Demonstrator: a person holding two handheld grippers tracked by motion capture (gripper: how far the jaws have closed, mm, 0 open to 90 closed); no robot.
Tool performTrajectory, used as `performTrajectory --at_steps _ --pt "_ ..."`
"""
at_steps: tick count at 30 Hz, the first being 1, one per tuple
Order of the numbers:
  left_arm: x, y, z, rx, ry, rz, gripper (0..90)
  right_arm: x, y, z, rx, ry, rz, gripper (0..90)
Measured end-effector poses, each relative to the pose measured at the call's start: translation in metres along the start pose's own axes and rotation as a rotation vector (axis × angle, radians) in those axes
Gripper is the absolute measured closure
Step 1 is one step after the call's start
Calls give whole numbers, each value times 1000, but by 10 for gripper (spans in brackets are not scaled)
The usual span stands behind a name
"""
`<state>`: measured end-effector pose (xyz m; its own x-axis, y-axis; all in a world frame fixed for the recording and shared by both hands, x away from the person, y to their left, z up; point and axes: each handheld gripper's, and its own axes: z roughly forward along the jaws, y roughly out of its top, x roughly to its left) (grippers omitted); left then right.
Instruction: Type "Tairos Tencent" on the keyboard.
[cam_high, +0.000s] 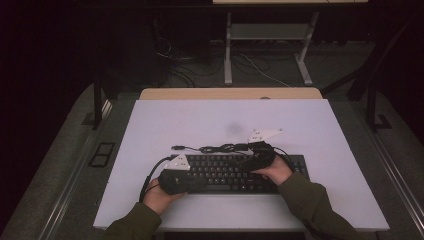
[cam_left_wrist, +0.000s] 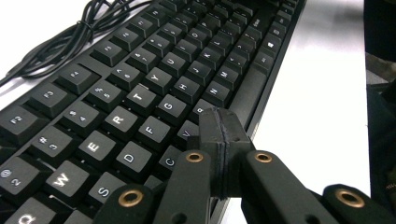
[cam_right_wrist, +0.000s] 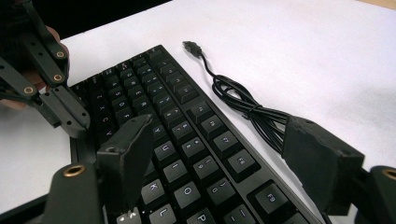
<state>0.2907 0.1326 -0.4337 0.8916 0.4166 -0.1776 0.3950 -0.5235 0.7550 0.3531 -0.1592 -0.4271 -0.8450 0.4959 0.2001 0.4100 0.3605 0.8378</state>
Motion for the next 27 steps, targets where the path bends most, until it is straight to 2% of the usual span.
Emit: performTrajectory --at_steps 6,12,14,20,27 --pt "-1 -1 4 20 -5 8 890 -1 0 0 2 -4 -3 246" --pt "-1 -1 5 17 -12 7 890 0 0 0 2 -5 1 246" --pt "-1 -2 6 31 -6 13 889 0 0 0 4 -6 0 246" --pt "-1 -1 6 32 -6 14 890 0 0 0 5 -6 0 246" --pt "0 0 2 6 -5 6 889 0 0 -1 0 -4 -1 246"
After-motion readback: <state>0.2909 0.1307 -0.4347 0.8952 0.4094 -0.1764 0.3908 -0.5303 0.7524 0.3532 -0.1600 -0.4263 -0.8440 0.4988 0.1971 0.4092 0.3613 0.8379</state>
